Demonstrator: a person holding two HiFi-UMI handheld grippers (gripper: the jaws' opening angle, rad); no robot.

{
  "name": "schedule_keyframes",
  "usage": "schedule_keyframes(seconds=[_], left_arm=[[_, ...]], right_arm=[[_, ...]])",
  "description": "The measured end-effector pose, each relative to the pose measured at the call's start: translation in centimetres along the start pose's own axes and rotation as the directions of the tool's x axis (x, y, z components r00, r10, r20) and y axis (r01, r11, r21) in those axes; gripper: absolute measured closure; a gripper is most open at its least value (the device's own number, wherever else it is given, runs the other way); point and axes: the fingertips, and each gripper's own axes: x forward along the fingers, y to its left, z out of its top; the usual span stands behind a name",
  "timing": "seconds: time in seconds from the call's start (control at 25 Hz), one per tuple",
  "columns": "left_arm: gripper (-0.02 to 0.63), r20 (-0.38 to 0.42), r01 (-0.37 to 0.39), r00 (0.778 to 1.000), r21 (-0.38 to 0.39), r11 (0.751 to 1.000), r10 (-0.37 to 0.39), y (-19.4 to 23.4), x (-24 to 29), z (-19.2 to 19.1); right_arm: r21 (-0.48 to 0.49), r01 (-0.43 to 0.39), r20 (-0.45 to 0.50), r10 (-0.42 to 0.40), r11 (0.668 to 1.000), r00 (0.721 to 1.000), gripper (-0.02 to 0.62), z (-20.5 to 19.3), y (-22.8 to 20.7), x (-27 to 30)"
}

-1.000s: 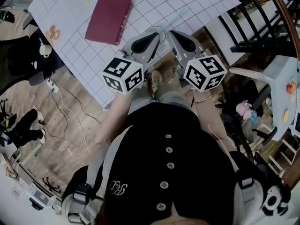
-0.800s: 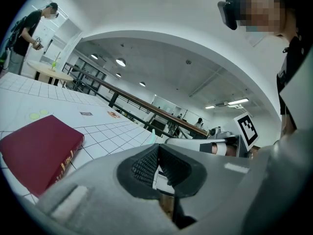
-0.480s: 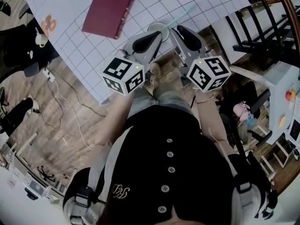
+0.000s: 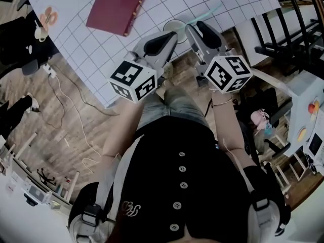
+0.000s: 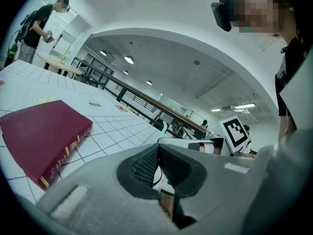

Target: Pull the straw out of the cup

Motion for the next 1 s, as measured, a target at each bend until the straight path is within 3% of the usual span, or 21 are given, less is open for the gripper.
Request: schedule_keyframes(seconds=[0.24,0.52,0.68,1.0], left_arm=[[0.609,0.001,0.000,1.000,-0.015,1.000,0.000,0.3,-0.1,-0.3],[0.609,0.000,0.007,1.000,-0.022,1.000,-0.007,0.7,-0.2,-0.4],[0.609,-0.003,0.010,1.000,-0.023,1.000,-0.010,0.8,-0.4,-0.4],[0.609,-0.003,0.020,1.000,-0.002,1.000,-0.020,0.5,-0.9,0.2]], right_arm=[[0.058,-0.012,-0.012,0.013,0.998,1.000,0.450,-0.4,-0.8,1.0],[0.085,-0.018,-0.014,0.019,0.996,1.000,0.504,-0.9,-0.8,1.5],[0.078,-0.008,-0.005,0.009,0.997,1.000,0.558,-0.9,-0.7,1.6],[0.049,0.003,-0.010,-0.003,0.999,1.000,0.564,-0.7,0.0,1.4]])
